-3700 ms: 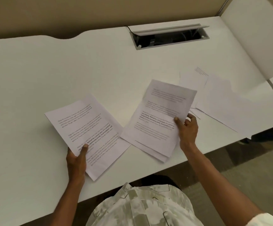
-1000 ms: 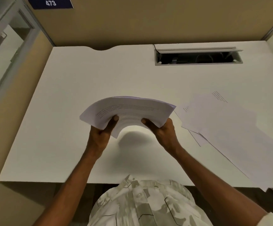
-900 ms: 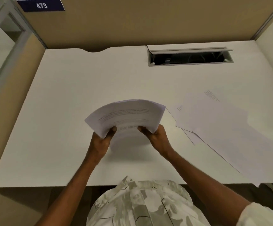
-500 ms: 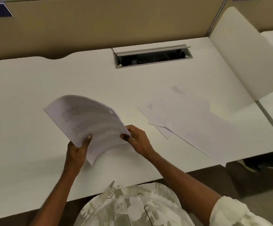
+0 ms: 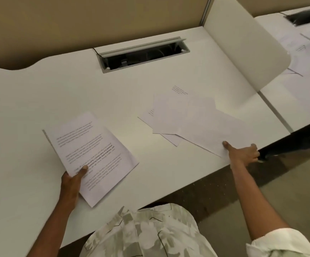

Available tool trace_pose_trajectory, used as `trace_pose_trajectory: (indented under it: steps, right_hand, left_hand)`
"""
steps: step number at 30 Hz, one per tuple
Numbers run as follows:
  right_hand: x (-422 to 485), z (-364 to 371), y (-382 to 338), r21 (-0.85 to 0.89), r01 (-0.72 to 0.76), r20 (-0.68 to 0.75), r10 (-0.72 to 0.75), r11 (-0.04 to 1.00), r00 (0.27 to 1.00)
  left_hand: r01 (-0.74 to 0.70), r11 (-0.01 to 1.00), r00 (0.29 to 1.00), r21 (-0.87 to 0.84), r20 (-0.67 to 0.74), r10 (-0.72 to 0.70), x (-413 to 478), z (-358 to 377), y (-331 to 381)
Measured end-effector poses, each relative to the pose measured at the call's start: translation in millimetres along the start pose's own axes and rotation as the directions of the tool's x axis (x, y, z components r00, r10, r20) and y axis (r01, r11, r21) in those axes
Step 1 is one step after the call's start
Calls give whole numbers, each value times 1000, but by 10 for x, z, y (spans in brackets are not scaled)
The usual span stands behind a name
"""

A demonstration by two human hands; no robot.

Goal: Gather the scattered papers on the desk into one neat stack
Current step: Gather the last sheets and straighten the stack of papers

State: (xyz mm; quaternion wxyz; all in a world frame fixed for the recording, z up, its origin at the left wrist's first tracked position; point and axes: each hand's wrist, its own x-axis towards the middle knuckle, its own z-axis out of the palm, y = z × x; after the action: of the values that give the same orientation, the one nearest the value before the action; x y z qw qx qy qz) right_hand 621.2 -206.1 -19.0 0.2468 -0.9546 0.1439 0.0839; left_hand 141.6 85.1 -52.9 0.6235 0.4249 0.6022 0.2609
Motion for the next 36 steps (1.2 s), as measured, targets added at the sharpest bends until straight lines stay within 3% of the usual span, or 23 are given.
trace_pose_trajectory:
  steps: [3,6,9,13,15,18,20,23,26,31,36]
  right_hand:
    - [-54,-74,136,242,-151,5,155,958,988]
    - [-174,-190,278,492,-290,106,275,821,956]
    - [-205,-318,383,598,-388,179,355,702,918]
    - [-338,-458,342,723,-522,374,378,453,847]
    - [-426,-437,287,747,-539,423,348,388,837]
    - [-541,-320,268,704,-555,446,332,442,831]
    - [-589,-253,213,717,-464,357,297,520,886]
    - [-611,-169,-7,779,-239,254,57,580,966]
    - [-521,-98,-287,786,-102,236,-143,610,961]
    - [-228,181,-678,509,202,125,-304,837,944]
    - [2,413,-862,300,260,78,-295,918,952]
  left_hand:
    - [3,1000,998,7,60,-4,38,-44,27]
    - [13,1000,995,22,100,-16,63,-78,25]
    - [0,1000,991,19,132,-3,84,-90,15]
    - [-17,1000,988,23,154,13,87,-105,5]
    - [-19,1000,987,19,162,16,88,-111,10]
    - [-18,1000,986,8,166,17,80,-105,8]
    - [-24,1000,987,-1,158,24,69,-89,19]
    - [-36,999,990,0,137,36,49,-61,29]
    - [-36,999,992,10,119,34,50,-52,23]
    - [-27,999,996,39,81,24,40,-38,10]
    - [-25,998,999,61,29,23,-1,29,31]
